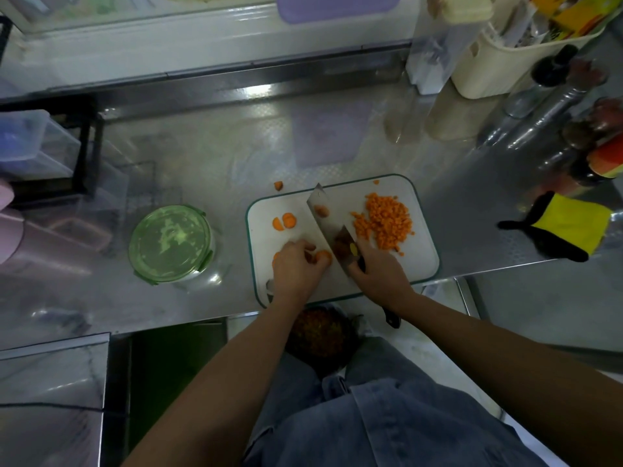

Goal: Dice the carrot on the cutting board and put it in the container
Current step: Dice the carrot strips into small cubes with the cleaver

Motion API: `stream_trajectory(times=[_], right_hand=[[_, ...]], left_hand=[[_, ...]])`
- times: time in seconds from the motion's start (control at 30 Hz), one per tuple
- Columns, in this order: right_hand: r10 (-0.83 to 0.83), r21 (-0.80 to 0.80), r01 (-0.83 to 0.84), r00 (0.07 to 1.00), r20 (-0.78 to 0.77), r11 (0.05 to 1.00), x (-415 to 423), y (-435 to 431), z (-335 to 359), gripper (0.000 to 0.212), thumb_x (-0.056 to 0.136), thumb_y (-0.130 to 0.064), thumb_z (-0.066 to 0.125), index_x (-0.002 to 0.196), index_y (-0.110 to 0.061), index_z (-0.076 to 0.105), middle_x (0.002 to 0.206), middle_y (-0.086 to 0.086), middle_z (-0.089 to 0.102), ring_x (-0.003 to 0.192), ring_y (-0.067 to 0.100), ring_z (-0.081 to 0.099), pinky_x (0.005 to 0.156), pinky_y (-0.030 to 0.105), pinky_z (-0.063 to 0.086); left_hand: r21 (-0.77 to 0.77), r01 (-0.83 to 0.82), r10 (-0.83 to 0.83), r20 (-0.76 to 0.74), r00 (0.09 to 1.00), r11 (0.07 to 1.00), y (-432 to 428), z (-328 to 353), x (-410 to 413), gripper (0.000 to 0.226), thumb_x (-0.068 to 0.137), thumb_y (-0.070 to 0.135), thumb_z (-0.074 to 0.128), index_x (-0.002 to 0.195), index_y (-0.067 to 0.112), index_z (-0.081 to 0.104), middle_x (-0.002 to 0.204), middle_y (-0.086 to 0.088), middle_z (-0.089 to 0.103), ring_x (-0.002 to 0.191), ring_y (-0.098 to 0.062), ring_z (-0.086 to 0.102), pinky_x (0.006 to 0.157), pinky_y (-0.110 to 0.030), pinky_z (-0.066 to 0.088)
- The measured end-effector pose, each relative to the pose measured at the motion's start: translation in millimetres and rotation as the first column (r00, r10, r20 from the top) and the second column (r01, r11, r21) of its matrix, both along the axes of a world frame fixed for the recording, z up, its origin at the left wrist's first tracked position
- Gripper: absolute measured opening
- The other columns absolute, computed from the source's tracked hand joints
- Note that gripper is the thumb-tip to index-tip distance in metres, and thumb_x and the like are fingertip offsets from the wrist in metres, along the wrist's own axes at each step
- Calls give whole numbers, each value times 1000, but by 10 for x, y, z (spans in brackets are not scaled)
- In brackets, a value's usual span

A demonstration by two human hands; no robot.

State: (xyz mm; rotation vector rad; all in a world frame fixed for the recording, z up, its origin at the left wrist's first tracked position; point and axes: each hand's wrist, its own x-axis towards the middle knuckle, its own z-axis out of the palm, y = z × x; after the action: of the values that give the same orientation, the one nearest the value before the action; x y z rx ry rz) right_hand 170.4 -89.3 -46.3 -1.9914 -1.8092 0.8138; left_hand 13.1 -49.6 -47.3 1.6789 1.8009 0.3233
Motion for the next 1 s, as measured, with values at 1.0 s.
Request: stream_trajectory(times=[1.0], right_hand=[[124,-115,-105,978,167,988,-207,-12,72,38,92,-19,48,127,-9,39,69,3,49,58,22,46,46,29,29]], left_hand=[[-322,-340,409,178,895,884,50,87,93,24,81,27,74,58,23,67,66,-6,71,68,-20,69,70,-39,59]])
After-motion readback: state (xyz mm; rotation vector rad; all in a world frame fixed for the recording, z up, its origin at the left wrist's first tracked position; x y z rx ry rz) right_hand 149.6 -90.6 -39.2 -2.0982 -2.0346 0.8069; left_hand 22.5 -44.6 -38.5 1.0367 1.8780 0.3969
